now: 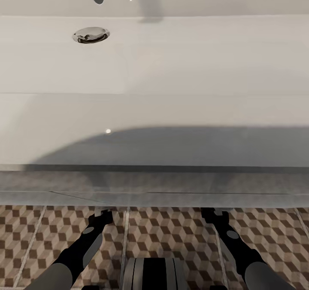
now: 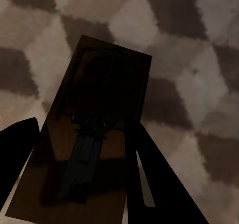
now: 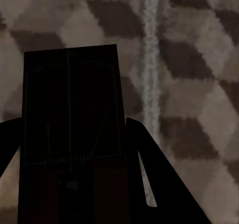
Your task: Take the four mousetraps from the cabinet in the bathroom and place them on the bathroom floor. Make sure all four end up on the same floor surface, and ensure that at least two of them are either under or directly next to the same bathroom sink.
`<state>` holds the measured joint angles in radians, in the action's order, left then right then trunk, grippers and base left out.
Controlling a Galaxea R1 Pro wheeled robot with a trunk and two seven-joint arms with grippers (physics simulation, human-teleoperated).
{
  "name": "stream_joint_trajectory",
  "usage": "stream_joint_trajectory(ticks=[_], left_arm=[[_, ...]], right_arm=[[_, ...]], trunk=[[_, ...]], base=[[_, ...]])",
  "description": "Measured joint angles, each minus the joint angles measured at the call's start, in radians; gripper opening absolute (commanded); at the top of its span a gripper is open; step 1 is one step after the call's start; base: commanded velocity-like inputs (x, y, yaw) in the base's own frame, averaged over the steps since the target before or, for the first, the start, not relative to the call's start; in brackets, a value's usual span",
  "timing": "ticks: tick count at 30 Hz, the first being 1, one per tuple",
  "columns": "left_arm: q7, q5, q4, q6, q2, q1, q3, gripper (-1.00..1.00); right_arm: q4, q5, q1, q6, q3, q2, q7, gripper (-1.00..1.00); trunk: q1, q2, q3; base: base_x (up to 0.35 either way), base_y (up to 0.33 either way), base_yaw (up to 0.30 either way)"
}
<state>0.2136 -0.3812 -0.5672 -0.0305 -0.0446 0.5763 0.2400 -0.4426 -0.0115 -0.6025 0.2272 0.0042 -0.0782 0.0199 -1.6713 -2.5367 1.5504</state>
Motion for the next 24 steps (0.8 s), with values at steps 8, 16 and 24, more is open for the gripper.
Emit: stream_joint_trajectory(ticks=[8,16,24], left_arm=[[0.000,0.000,0.000,0.000,0.000,0.000,0.000,-1.00],[0.001,0.000,0.000,0.000,0.000,0.000,0.000,-1.00],[0.001,0.000,0.000,0.000,0.000,0.000,0.000,-1.00]], right_arm=[[0.000,0.000,0.000,0.001,0.000,0.000,0.000,-1.00],[0.000,0.000,0.000,0.001,0.000,0.000,0.000,-1.00],[0.000,0.000,0.000,0.000,0.000,0.000,0.000,-1.00]], trunk=[[0.000,0.000,0.000],[0.000,0.000,0.000],[0.000,0.000,0.000]], base=[[0.000,0.000,0.000],[0.000,0.000,0.000],[0.000,0.000,0.000]])
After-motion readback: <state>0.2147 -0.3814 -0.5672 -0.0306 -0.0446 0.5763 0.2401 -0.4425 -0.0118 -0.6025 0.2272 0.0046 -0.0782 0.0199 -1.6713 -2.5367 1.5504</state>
